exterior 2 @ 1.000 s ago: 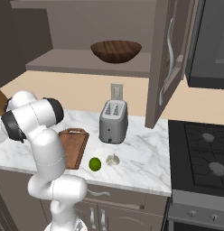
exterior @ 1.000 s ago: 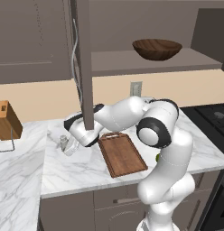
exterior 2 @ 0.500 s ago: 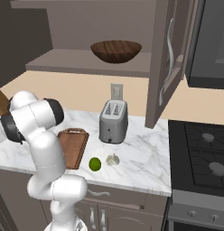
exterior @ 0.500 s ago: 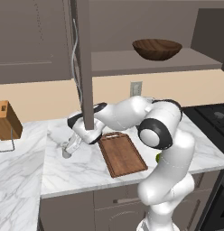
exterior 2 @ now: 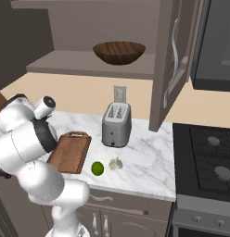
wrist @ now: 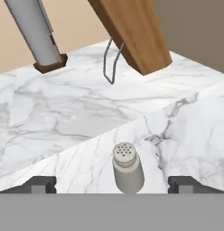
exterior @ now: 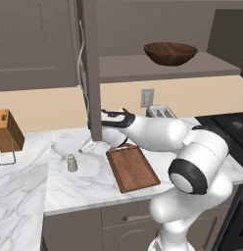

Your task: Open the cabinet. Place the bowl and condiment on the counter. Then place the lime and garlic on the cutting board.

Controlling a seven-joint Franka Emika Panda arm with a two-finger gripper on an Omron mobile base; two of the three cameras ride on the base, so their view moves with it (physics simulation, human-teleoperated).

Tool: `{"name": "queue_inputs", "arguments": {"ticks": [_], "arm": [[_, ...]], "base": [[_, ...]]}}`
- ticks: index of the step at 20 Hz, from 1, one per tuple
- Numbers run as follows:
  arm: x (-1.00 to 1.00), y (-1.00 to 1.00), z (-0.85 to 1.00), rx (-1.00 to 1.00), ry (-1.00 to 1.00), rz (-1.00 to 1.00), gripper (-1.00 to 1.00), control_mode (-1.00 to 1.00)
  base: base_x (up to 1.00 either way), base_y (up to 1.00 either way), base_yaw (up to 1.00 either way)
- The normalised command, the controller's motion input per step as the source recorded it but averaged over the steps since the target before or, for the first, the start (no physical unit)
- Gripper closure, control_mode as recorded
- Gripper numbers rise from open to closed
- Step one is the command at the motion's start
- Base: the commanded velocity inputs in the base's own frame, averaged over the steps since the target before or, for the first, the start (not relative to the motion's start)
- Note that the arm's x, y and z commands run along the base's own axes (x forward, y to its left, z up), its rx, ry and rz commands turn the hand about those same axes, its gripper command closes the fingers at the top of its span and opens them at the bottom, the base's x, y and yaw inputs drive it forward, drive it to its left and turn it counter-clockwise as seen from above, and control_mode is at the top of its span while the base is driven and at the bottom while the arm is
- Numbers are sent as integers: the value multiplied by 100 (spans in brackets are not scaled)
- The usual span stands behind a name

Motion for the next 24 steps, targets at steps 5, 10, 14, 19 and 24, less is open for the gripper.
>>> {"name": "queue_inputs", "arguments": {"ticks": [5,10,14,19,24], "arm": [[-17,-59,96,-28,6,-9,-100,-100],[-36,-60,80,-38,-1,4,-100,-100],[-42,-74,90,-31,-2,4,-100,-100],[-39,-88,88,-25,0,6,-100,-100],[-52,-87,82,-20,-2,4,-100,-100]], "base": [[0,0,0],[0,0,0],[0,0,0],[0,0,0],[0,0,0]]}}
